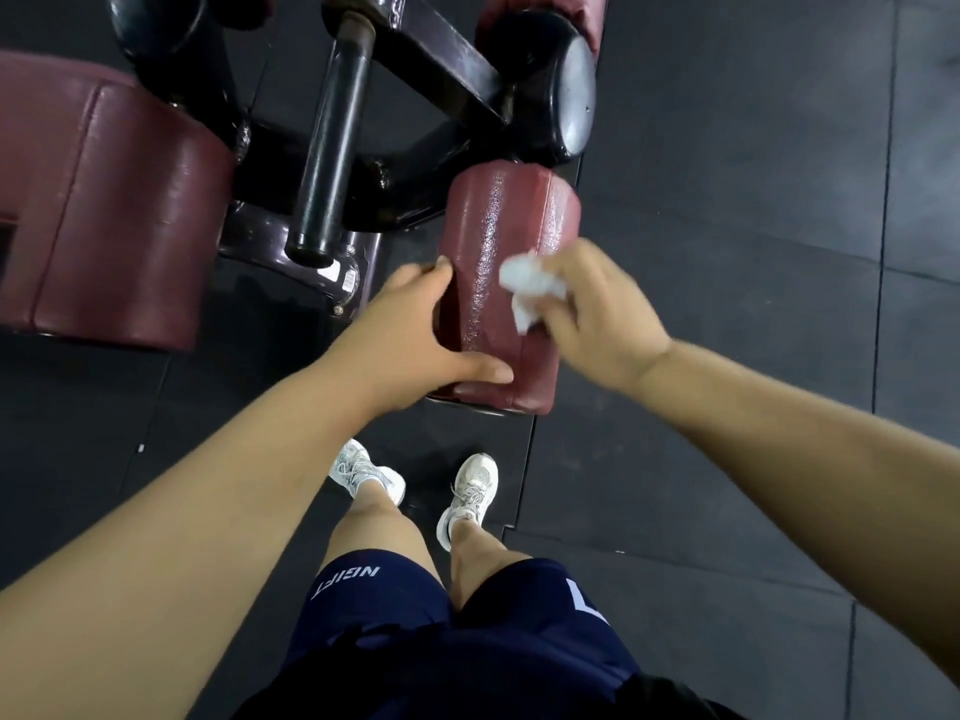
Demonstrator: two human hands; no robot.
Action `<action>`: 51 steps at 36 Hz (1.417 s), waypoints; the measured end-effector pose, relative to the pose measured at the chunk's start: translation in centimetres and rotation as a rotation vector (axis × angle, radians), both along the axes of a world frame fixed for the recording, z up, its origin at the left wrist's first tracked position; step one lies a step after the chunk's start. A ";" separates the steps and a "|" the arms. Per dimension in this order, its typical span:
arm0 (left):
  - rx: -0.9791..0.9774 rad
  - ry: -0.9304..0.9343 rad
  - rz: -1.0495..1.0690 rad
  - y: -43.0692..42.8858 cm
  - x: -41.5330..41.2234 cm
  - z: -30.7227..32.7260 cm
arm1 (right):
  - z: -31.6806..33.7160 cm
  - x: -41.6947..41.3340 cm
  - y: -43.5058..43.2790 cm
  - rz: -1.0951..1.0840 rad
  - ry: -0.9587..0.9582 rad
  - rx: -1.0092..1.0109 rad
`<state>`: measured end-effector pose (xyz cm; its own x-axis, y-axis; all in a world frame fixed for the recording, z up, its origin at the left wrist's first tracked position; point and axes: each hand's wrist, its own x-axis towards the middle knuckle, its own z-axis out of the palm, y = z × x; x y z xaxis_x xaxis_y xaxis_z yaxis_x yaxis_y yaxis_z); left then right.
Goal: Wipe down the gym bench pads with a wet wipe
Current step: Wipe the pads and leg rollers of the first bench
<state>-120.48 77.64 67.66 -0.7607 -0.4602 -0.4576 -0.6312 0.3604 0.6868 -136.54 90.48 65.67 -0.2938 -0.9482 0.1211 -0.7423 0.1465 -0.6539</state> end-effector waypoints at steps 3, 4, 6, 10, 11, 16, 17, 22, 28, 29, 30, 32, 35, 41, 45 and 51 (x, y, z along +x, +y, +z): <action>-0.005 -0.016 0.038 0.2 -0.1 -0.2 | 0.4 -2.6 -3.4 -0.263 -0.082 -0.001; 0.001 -0.014 0.042 0.1 0.0 -0.2 | 0.4 -3.5 -4.3 -0.340 -0.096 0.012; 0.015 -0.011 0.037 -0.1 0.3 -0.1 | 0.2 -4.9 -5.7 -0.435 -0.125 0.057; -0.003 -0.035 -0.002 0.2 0.4 0.6 | 0.8 -6.0 -5.8 -0.440 -0.129 0.122; -0.020 -0.050 -0.021 0.3 0.5 0.8 | 1.2 -6.1 -5.6 -0.424 -0.117 0.148; -0.138 -0.155 -0.124 0.2 0.7 2.4 | 3.8 -6.5 -3.4 -0.371 -0.037 0.377; -0.169 -0.183 -0.156 0.1 0.6 2.8 | 4.4 -6.6 -2.9 -0.366 -0.030 0.444; -0.335 -0.280 -0.356 -0.7 0.4 5.3 | 7.2 -6.3 0.2 -0.359 -0.003 0.692; -0.432 -0.289 -0.489 -0.6 0.1 7.3 | 9.8 -5.0 3.4 -0.360 0.031 0.877; -0.435 -0.283 -0.501 -0.5 0.1 7.5 | 10.1 -4.9 3.9 -0.357 0.046 0.882; -0.437 -0.280 -0.514 -0.3 0.0 7.8 | 10.5 -4.8 4.4 -0.353 0.065 0.884; -0.454 -0.301 -0.546 0.1 -0.1 8.3 | 11.1 -4.8 5.1 -0.343 0.103 0.886; -0.489 -0.348 -0.574 0.6 -0.4 9.0 | 11.9 -5.4 6.0 -0.310 0.137 0.897; -0.507 -0.415 -0.534 1.4 -3.2 10.2 | 13.2 -9.4 6.7 -0.243 0.214 0.918; -0.555 -0.452 -0.471 2.2 -6.6 10.5 | 14.3 -13.7 6.5 -0.158 0.302 0.913; -0.523 -0.505 -0.330 3.8 -11.0 10.7 | 16.7 -19.5 6.2 0.019 0.427 0.882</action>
